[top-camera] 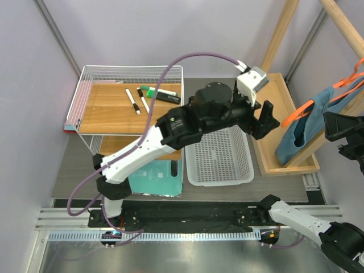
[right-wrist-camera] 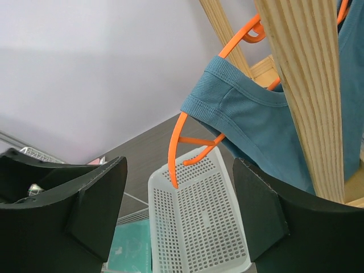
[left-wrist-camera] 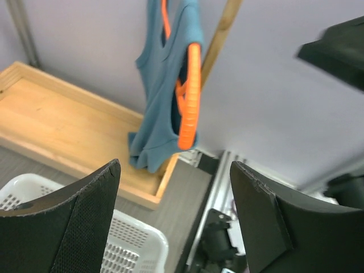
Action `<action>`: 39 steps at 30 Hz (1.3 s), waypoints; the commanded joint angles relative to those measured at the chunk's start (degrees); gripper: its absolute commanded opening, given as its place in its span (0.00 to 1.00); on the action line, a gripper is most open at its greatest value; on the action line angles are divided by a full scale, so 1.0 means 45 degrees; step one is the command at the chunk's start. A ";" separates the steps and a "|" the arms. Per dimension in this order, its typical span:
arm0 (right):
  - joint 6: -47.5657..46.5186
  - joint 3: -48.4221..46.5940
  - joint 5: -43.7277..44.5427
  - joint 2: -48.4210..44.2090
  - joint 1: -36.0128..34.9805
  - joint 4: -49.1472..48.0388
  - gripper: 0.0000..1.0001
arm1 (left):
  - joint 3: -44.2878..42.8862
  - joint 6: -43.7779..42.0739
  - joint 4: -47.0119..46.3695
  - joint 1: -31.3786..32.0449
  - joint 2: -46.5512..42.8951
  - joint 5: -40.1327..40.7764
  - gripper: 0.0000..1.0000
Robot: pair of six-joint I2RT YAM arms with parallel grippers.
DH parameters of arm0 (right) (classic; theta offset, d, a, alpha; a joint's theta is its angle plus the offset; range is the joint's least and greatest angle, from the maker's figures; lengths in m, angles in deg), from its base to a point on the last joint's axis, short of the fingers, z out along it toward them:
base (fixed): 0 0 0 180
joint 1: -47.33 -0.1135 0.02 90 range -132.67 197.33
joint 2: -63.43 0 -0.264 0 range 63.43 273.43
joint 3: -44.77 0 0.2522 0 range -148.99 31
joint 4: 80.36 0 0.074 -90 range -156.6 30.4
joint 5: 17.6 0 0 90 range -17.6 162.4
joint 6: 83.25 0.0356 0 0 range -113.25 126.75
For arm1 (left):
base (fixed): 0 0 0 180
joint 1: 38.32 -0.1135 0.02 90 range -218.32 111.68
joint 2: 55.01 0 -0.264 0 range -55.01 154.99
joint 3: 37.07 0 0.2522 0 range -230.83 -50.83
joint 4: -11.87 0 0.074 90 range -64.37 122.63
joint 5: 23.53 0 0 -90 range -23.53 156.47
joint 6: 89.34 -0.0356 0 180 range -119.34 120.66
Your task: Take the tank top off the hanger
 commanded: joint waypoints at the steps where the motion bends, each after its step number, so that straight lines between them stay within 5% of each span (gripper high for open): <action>1: -0.0149 0.0129 -0.0118 -0.0158 -0.0058 0.1203 0.80 | -0.0493 -0.1313 -0.1317 0.0544 0.0567 0.2266 0.76; 6: -0.0227 0.0266 -0.0607 -0.0392 -0.0058 0.1125 0.80 | -0.0551 -0.1314 -0.2218 0.0564 0.1504 0.2288 0.61; 24: -0.0110 0.0325 -0.1271 -0.1134 -0.0058 0.1203 0.80 | -0.1762 -0.0943 -0.4914 0.0584 0.3713 0.1311 0.61; 36: -0.0110 0.0344 -0.1525 -0.1330 -0.0058 0.1261 0.80 | -0.1997 -0.0729 -0.6027 0.0583 0.4455 0.1642 0.42; 39: -0.0090 0.0344 -0.1603 -0.1349 -0.0038 0.1358 0.80 | -0.2036 -0.0670 -0.6418 0.0564 0.4631 0.1759 0.31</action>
